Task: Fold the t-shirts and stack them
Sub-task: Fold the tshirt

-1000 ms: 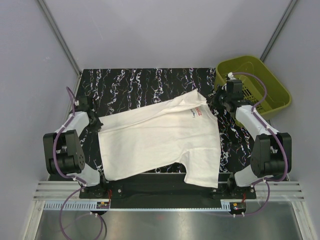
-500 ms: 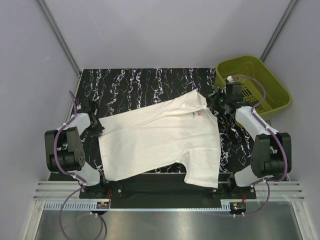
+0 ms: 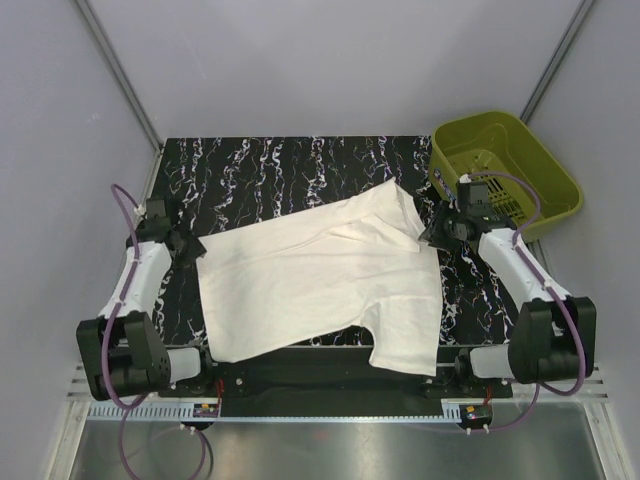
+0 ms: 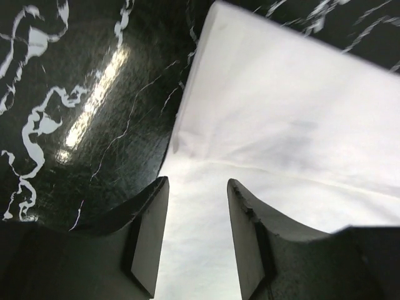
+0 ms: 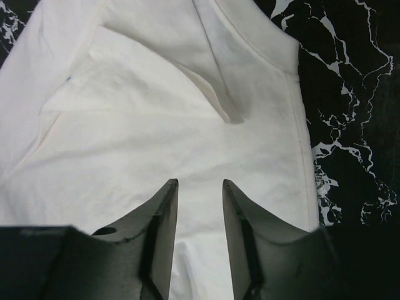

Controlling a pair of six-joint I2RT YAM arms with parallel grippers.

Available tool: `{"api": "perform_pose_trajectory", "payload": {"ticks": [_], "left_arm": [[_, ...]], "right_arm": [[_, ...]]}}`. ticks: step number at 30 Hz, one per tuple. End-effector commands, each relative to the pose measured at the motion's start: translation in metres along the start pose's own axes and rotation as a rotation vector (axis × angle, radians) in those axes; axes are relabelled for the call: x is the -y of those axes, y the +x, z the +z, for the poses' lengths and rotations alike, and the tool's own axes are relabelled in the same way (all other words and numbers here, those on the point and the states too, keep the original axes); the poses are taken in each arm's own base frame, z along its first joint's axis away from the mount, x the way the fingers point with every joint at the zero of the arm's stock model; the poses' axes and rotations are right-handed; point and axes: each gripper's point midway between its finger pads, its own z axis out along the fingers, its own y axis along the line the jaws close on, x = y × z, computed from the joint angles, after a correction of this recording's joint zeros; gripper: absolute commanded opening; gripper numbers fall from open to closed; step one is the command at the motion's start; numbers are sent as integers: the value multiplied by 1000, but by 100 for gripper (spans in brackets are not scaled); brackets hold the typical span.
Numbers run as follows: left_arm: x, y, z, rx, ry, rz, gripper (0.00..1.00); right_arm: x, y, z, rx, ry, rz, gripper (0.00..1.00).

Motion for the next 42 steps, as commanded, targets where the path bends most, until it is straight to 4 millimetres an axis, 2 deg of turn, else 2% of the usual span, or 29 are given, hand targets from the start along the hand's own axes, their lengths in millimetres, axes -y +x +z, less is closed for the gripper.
{"api": "perform_pose_trajectory", "payload": {"ticks": [1, 3, 5, 6, 8, 9, 13, 14, 18, 21, 25, 27, 31, 36, 37, 42], "left_arm": [[24, -26, -12, 98, 108, 12, 46], [31, -28, 1, 79, 129, 24, 45], [45, -24, 9, 31, 192, 18, 36], [50, -22, 20, 6, 204, 16, 33], [60, -19, 29, -19, 247, 12, 31], [63, -20, 37, -25, 257, 20, 31], [67, -26, 48, -63, 245, 75, 31], [70, -33, 49, -57, 243, 77, 30], [69, -37, 65, -91, 201, 74, 30], [72, -39, 73, -106, 198, 67, 30], [69, -38, 86, -128, 164, 65, 28], [67, -35, 92, -138, 155, 61, 28], [63, -31, 100, -148, 133, 53, 27], [50, -26, 105, -174, 81, 38, 26], [48, -26, 106, -174, 73, 38, 26], [41, -25, 108, -191, 57, 30, 26]], "right_arm": [[-17, -20, -23, 109, -69, 0, 43], [-28, -46, -13, 150, -84, -22, 47], [-47, -73, 4, 188, -132, -89, 51], [-55, -93, 26, 186, -127, -110, 52], [-63, -114, 51, 189, -120, -122, 54], [-71, -132, 72, 189, -123, -130, 55], [-80, -150, 113, 148, -88, -222, 65], [-80, -154, 119, 152, -87, -235, 65], [-83, -169, 152, 149, -81, -267, 65], [-89, -175, 170, 148, -83, -269, 65], [-91, -176, 180, 141, -57, -273, 63], [-85, -172, 184, 132, -28, -279, 63], [-85, -162, 189, 112, -26, -291, 61], [-87, -148, 198, 85, -23, -311, 53], [-88, -145, 199, 79, -26, -311, 47], [-87, -144, 208, 76, -12, -297, 38]]}}
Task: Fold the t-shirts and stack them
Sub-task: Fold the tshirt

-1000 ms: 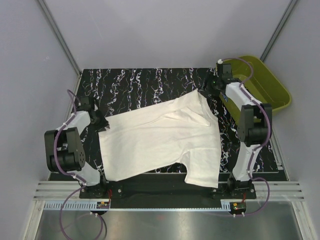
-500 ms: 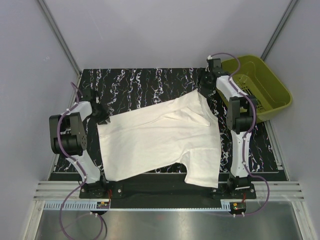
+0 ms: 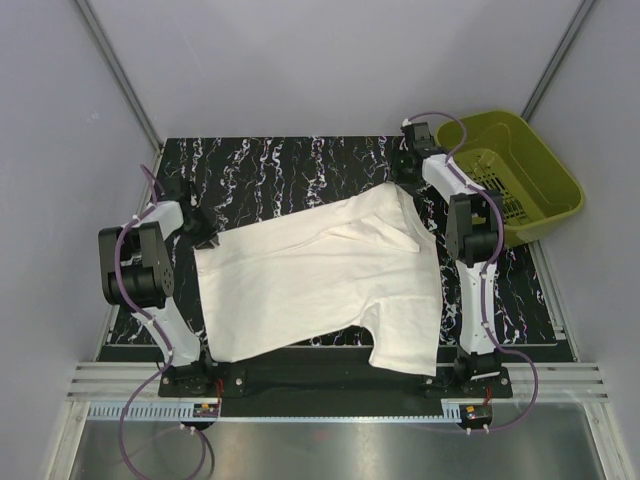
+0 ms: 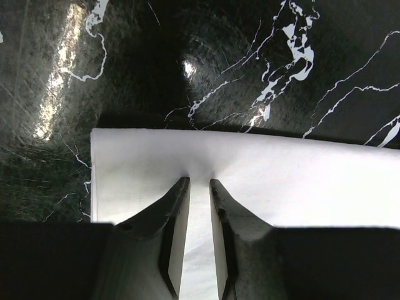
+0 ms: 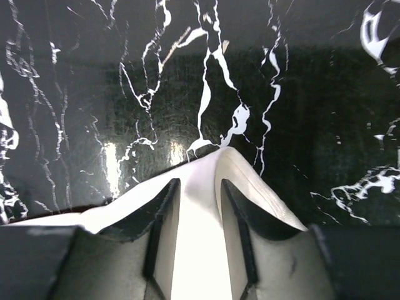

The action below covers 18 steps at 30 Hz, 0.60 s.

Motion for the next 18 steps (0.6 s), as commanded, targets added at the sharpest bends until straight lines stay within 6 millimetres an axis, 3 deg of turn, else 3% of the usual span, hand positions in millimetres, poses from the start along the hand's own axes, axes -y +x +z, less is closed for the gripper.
{"api": "perform_pose_trajectory", "payload": {"ticks": [1, 7, 11, 15, 18], "left_arm": [[-17, -5, 8, -4, -59, -13, 26], [-21, -3, 12, -19, -74, -13, 26], [-28, 2, 17, -39, -96, -24, 24], [-32, 6, 21, -49, -105, -38, 24], [-33, 7, 21, -52, -110, -37, 23]], "right_arm": [[0, -7, 7, 17, 21, -4, 37], [7, -9, 10, 21, 63, 0, 36], [29, -24, 1, 93, 194, -18, 10], [39, -27, 2, 121, 245, -31, 1], [39, -25, 7, 120, 242, -21, 1]]}}
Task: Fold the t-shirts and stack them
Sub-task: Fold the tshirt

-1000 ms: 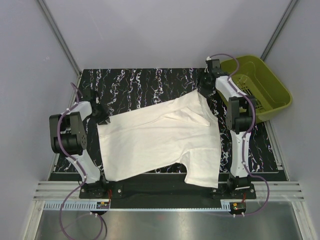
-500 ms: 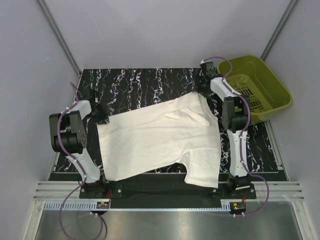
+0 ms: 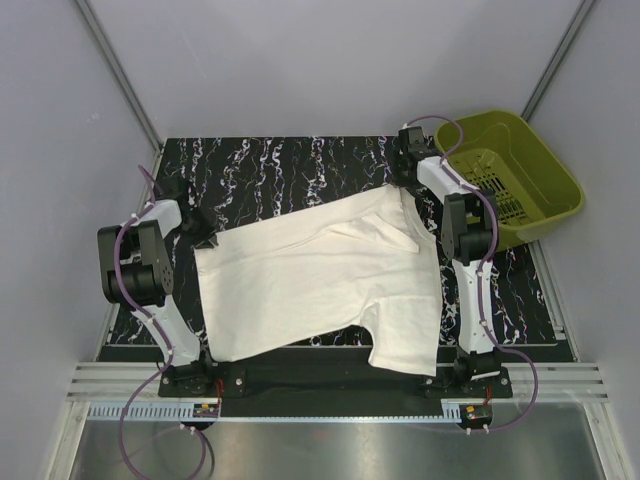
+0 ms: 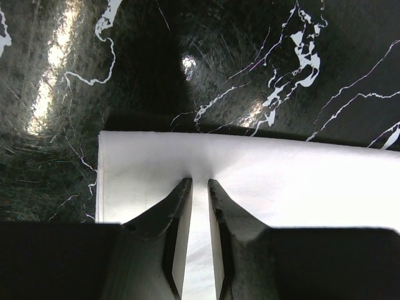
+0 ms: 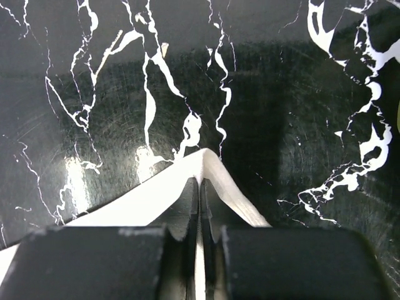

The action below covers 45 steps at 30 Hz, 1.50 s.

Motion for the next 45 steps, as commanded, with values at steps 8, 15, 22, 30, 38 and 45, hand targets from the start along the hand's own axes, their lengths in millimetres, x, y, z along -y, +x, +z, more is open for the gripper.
{"api": "perform_pose_trajectory", "payload": {"ticks": [8, 15, 22, 30, 38, 45], "left_arm": [[-26, 2, 4, 5, -103, -2, 26], [0, 11, -48, 97, -26, 9, 39], [18, 36, -54, 107, 59, 62, 38], [21, 38, -46, 64, 68, 100, 35], [19, 37, -42, 28, 48, 122, 34], [18, 37, -39, 14, 37, 131, 33]], "right_arm": [[15, -40, -28, 84, 112, 1, 22], [10, -50, -96, 57, 134, -3, 57], [-24, 10, -152, -44, -52, -54, 63], [-6, 89, -176, -181, -119, -146, 80], [12, 132, -156, -269, -135, -185, 65], [21, 143, -145, -294, -105, -199, 60]]}}
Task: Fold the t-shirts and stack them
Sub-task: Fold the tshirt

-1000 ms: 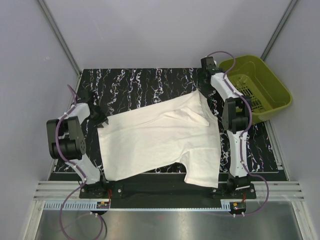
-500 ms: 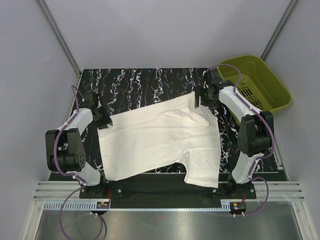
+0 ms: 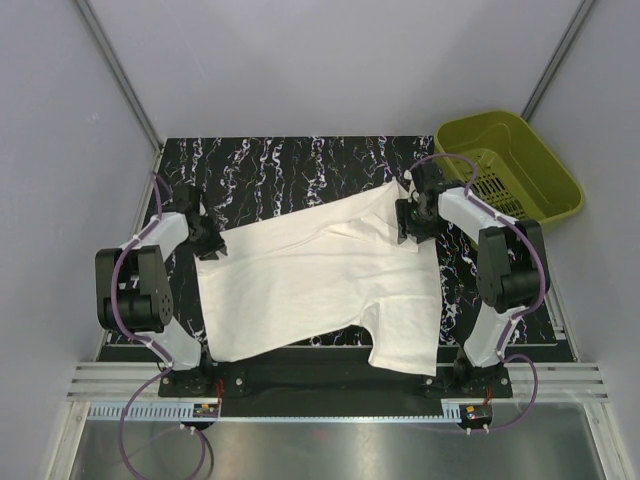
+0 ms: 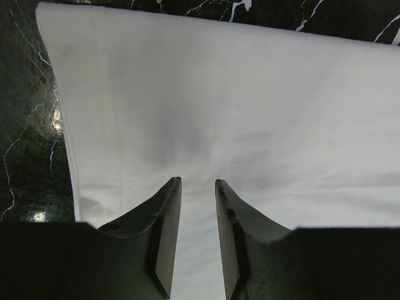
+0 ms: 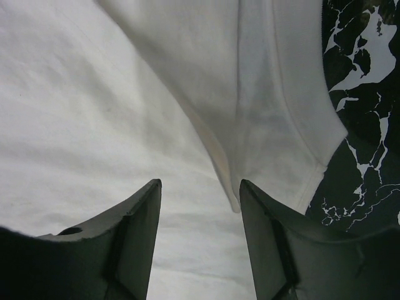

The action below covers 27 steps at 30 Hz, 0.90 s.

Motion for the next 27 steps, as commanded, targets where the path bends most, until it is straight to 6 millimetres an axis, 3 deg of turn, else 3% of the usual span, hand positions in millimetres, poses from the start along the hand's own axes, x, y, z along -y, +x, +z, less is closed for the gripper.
{"api": "perform_pose_trajectory", "payload": {"ticks": [1, 7, 11, 12, 17, 27], "left_arm": [[4, -12, -3, 22, 17, 25, 33], [-2, -8, 8, -2, 10, 8, 31], [-9, -6, 17, -30, -3, -14, 29], [-10, -6, 18, -32, -2, -19, 28], [-18, -4, 24, -46, -28, -44, 25], [-31, 0, 33, -80, -74, -65, 22]], "right_arm": [[2, -9, 4, 31, -4, -30, 60], [15, -4, 12, 3, 65, -41, 57], [15, -3, 11, 5, 64, -41, 31], [15, -2, 8, 1, 67, -37, 21], [12, -8, -16, 48, 59, -14, 4], [11, 25, -35, -9, 53, 20, 1]]}}
